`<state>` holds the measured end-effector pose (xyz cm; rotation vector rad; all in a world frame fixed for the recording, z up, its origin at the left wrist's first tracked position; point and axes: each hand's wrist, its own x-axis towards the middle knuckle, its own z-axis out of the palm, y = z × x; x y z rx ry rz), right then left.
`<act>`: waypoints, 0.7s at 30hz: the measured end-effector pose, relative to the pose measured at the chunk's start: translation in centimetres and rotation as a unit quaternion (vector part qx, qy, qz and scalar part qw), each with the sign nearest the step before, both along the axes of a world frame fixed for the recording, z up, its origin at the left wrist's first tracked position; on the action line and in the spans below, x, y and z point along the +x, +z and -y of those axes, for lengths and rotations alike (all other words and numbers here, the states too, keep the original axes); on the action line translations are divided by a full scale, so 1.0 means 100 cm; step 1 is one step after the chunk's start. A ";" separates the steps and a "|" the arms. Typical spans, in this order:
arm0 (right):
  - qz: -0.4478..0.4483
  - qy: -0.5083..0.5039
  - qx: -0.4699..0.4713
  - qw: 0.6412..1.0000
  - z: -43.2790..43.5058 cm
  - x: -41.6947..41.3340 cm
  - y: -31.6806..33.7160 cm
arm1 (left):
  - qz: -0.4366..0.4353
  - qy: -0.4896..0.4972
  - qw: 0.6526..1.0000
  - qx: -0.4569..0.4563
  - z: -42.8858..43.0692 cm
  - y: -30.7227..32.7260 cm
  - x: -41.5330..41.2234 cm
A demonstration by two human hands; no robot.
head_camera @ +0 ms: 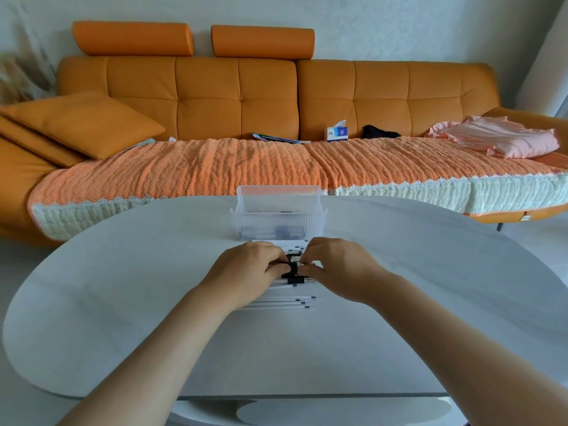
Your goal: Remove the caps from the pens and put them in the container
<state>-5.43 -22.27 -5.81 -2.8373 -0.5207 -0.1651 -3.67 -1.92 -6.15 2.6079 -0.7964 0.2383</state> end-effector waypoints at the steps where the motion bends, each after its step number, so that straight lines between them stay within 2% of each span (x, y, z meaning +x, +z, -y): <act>1: 0.004 -0.006 0.003 1.000 0.000 0.000 0.001 | -0.003 -0.004 1.000 0.006 0.000 0.000 0.000; 14: -0.001 -0.021 0.057 0.998 -0.003 -0.002 0.006 | -0.034 0.012 0.999 0.028 0.002 -0.001 -0.001; 21: -0.051 -0.016 0.020 0.998 -0.006 -0.003 0.006 | 0.012 0.021 0.999 0.038 -0.002 -0.001 -0.001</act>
